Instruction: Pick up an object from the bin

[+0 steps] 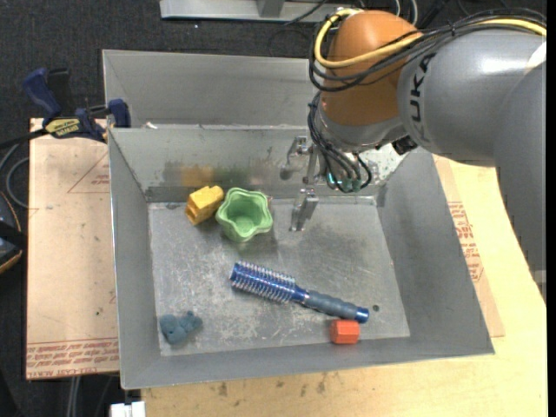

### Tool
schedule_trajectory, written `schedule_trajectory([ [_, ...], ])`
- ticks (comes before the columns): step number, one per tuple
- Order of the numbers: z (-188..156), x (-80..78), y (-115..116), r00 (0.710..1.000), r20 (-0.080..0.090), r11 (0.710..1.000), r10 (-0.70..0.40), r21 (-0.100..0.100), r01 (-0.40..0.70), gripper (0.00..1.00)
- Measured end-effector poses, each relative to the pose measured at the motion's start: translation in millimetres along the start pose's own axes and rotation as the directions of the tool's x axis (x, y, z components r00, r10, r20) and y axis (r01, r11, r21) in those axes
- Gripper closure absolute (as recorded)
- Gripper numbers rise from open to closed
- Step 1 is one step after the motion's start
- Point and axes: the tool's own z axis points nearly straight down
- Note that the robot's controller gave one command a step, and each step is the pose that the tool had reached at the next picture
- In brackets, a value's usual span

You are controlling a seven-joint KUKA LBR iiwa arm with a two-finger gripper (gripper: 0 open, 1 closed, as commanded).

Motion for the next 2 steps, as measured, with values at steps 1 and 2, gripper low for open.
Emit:
schedule_trajectory([
  [1,103.6,47.2,39.8,0.993,0.014,0.993,0.118,0.000,-0.118,0.00],
  [2,58.2,64.2,131.2,0.999,0.013,0.999,-0.039,-0.004,0.039,0.00],
])
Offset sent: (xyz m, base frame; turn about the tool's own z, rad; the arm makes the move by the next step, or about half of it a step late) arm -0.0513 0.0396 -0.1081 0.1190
